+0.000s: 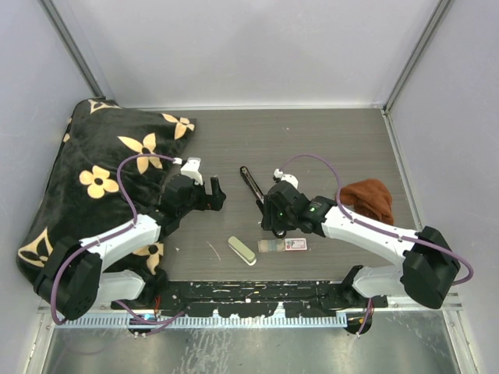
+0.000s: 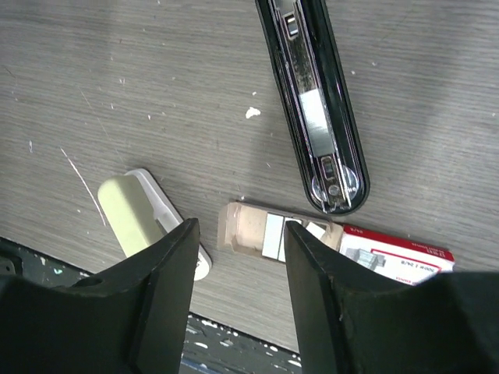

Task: Load the staples into the stapler
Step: Install the staple into the stapler.

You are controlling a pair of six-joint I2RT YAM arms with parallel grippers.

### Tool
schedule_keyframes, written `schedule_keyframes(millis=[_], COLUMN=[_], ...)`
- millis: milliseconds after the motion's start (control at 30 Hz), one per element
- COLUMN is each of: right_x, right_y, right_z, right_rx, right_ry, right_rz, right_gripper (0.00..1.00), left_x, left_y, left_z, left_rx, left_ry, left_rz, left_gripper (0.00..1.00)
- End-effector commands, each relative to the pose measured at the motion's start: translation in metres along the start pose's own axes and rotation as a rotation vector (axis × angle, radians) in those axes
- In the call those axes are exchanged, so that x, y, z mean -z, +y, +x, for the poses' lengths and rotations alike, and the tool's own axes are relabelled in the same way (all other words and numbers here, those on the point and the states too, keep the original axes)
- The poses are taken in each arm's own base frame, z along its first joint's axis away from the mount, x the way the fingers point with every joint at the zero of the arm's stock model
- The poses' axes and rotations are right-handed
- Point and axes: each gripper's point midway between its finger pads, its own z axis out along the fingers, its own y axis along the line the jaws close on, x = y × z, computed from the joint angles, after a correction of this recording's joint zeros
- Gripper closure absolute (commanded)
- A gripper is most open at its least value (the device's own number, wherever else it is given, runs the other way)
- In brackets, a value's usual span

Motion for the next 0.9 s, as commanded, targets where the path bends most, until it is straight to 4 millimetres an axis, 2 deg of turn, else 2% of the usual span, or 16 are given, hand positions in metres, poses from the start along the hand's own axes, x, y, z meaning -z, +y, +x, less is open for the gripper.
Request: schedule_keyframes(millis=[0,133,333,567,867], right_x=[-0.005,-0.013,-0.028,-0.033,-0.041], right_y=[0.01,0.003,-0.003,-0.001,-0.001], right_z=[-0.027,-0.036,-0.037,-0.043,-0.038], right_rx=[-0.037,-0.005,0.041,0.065,0.086], right_ry=[-0.121,-0.154,-0.139,-0.143,-0.118], right_rz=[-0.006,0.053,0.106,0.119,0.115], right_gripper=[0.44,0.4,0.39,0.39,0.43], left_x=[0.003,0.003,0.003,0.002,0.001], left_y=[-0.004,-0.004,-0.004,-0.004,-0.004], left_z=[-0.023,-0.023,-0.023,-0.023,-0.021], left_rx=[-0.015,-0.015,-0.018,-0.018,-0.017], left_ry=[-0.087,-0.086,-0.086,-0.084,-0.077], left_rz=[0.01,0.011,0.013,0.012,0.015], left_gripper=[0.01,0.02,0.02,0.02,0.02])
